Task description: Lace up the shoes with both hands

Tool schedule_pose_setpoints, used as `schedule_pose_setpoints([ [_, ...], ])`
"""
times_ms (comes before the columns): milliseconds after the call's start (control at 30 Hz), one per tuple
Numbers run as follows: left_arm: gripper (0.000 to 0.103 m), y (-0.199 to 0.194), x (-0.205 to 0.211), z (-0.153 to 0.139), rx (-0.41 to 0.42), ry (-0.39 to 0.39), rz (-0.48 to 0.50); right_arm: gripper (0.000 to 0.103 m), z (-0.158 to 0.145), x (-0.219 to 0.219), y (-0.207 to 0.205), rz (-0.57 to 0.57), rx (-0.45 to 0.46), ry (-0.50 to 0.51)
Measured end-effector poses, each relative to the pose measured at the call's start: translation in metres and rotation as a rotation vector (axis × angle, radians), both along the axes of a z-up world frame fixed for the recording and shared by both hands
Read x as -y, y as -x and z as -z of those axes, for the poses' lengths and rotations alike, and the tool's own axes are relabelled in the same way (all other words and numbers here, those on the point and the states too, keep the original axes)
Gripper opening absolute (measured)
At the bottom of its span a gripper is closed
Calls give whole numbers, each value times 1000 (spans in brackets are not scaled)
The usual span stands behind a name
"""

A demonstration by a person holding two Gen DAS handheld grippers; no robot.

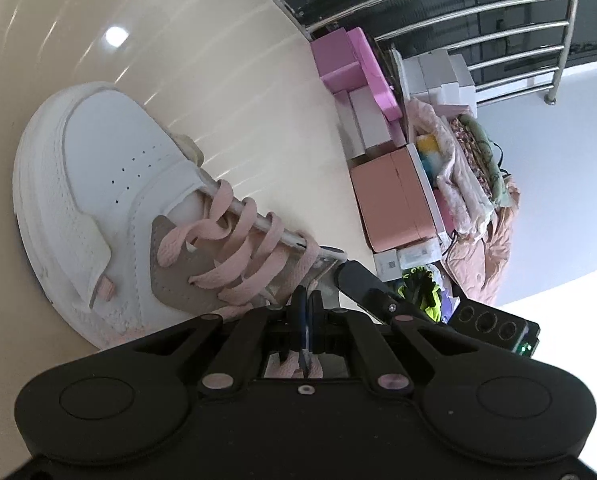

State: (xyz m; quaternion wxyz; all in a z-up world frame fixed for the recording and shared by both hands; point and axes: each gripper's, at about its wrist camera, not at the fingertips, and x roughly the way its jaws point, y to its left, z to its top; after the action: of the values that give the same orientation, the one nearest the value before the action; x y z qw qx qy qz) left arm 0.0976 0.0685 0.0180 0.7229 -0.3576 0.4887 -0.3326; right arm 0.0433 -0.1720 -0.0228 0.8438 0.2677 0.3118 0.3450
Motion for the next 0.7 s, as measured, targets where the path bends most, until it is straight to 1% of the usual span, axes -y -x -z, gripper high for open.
schedule_pose_setpoints([
  [133, 3, -1, 0, 1, -15, 5, -8, 10, -3, -3, 1, -1, 17, 22],
  [167, 3, -1, 0, 2, -14, 6, -9, 13, -4, -4, 2, -2, 28, 33],
  [367, 3, 2, -5, 3, -7, 8, -17, 14, -15, -18, 8, -30, 92, 132],
  [467, 3, 3, -6, 3, -5, 6, -15, 20, -21, -29, 9, -55, 123, 192],
  [500, 3, 3, -6, 3, -5, 10, -17, 20, -23, -32, 10, -55, 132, 206],
  [533, 3, 4, -6, 3, -4, 13, -20, 20, -22, -34, 8, -48, 131, 222],
  [633, 3, 7, -6, 3, 5, 12, -29, 25, -21, -42, 4, -25, 121, 272],
  [700, 3, 8, -7, 3, 9, 16, -32, 26, -20, -45, 5, -19, 134, 284],
])
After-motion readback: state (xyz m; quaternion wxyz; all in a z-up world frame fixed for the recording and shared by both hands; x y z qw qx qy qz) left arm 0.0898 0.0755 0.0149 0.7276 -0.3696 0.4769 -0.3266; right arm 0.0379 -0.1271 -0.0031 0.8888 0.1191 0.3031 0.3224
